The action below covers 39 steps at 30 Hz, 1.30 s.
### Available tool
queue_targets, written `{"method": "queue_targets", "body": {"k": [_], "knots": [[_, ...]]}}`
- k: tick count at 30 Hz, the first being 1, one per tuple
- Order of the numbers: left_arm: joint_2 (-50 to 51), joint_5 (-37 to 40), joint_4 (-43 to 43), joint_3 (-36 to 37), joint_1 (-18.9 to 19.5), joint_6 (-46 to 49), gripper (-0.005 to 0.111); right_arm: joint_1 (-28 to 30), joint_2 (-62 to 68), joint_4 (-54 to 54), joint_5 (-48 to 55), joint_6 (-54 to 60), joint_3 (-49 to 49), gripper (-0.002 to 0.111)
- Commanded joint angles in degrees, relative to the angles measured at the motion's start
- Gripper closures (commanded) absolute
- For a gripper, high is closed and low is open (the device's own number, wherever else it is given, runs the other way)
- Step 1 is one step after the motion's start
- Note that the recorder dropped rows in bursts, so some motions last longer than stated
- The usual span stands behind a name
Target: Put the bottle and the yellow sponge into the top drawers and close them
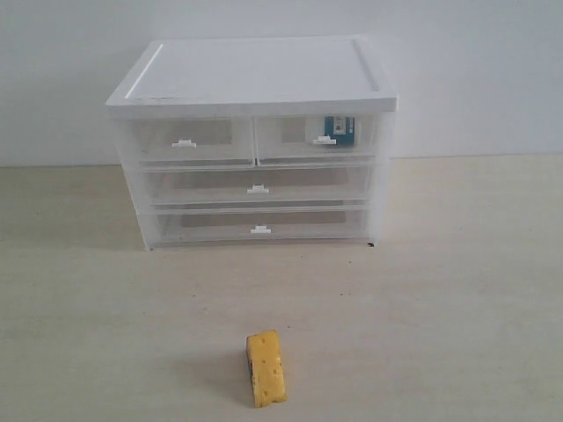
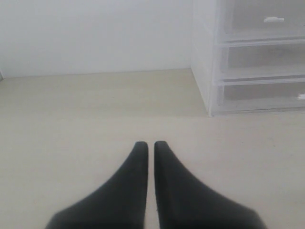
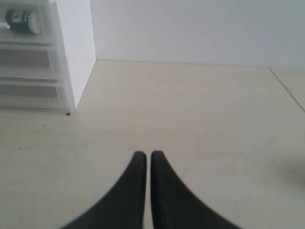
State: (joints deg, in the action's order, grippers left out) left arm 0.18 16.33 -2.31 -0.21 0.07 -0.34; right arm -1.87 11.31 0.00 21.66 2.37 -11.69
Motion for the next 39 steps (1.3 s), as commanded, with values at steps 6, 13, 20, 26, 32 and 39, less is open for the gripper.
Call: {"method": "queue_targets", "body": {"k": [6,13,20,26,32,39], "knots": [[-0.2,-0.1,0.4,0.2,0.3,-0.1,0.102,0.2,-8.6,0.0,-1.6,-0.6,5.4,0.107],[-0.2,-0.1,0.4,0.2,0.3,-0.1,0.102,0.2,-8.8,0.3,-1.7,-0.6,5.4,0.107],[-0.2,-0.1,0.4,0.2,0.3,-0.1,0.102,0.2,-9.1,0.5,-3.1,-1.6,9.1,0.107],[-0.2,-0.1,0.4,0.2,0.3,-0.1,0.102,0.2,-11.3,1.0,-3.2,-2.4,11.7,0.107],[-0.2,-0.1,0.4,0.2,0.3,-0.1,0.102,0.2,-11.3,1.1,-3.1,-2.4,11.7,0.107],[-0.2,-0.1,0.4,0.2,0.3,-0.1,0.102,0.2,-11.3,1.1,-3.2,-2.1,11.7,0.107]]}}
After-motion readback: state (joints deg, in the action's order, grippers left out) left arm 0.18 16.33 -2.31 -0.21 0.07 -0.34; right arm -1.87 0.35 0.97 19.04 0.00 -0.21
